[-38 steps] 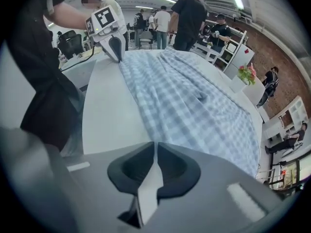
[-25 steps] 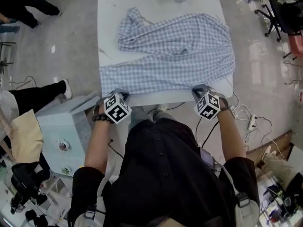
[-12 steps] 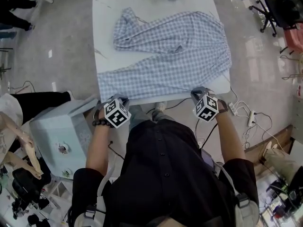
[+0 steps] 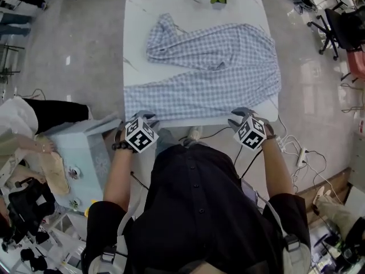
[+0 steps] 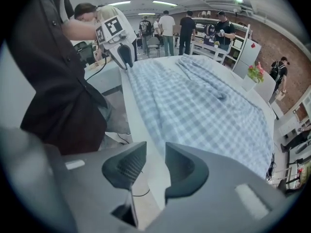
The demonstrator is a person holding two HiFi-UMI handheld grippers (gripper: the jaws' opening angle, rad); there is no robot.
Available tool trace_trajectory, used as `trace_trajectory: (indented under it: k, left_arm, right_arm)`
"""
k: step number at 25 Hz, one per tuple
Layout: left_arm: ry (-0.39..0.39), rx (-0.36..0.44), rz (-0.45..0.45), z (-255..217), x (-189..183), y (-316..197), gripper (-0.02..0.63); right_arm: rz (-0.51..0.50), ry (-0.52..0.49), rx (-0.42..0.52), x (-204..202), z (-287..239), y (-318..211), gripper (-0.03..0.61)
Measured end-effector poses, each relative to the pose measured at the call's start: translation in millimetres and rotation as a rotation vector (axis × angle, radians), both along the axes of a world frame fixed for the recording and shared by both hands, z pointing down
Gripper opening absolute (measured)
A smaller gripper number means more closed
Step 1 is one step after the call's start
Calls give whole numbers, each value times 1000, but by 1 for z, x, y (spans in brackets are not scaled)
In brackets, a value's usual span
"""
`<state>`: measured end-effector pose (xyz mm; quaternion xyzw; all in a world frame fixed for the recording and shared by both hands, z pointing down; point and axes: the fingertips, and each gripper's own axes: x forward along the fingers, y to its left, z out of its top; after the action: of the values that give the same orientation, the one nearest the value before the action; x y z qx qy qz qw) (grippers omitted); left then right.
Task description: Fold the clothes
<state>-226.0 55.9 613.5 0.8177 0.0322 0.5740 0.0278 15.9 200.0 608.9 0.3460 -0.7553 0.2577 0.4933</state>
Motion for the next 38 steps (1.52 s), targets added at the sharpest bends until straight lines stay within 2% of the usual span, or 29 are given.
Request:
trace_trajectory:
  k: [7, 12, 16, 21, 27, 33, 36, 38]
  left_arm:
    - [53, 44, -43, -35, 10, -38, 107]
    - [75, 40, -57, -39, 10, -71, 107]
    - [112, 28, -91, -40, 12, -105, 107]
    - [177, 18, -198, -47, 17, -155, 107]
    - [214, -62, -242, -41, 0, -189, 107]
    - [210, -100, -290, -29, -37, -200, 107]
    - [206, -116, -307, -23, -51, -198, 107]
    - [204, -123, -319, -19, -59, -197, 106]
  right_arm:
    - [-6, -14, 94, -3, -30, -39, 132]
    - [-26, -12, 122, -19, -35, -83, 130]
    - [9, -27, 163, -40, -42, -135, 129]
    - [27, -15, 237, -71, -53, -213, 126]
    - [39, 27, 322, -112, -56, -318, 123]
    - [8, 120, 302, -144, -35, -391, 124]
    - [-21, 175, 233, -148, -14, -408, 161]
    - [-13, 202, 189, -148, 0, -415, 217]
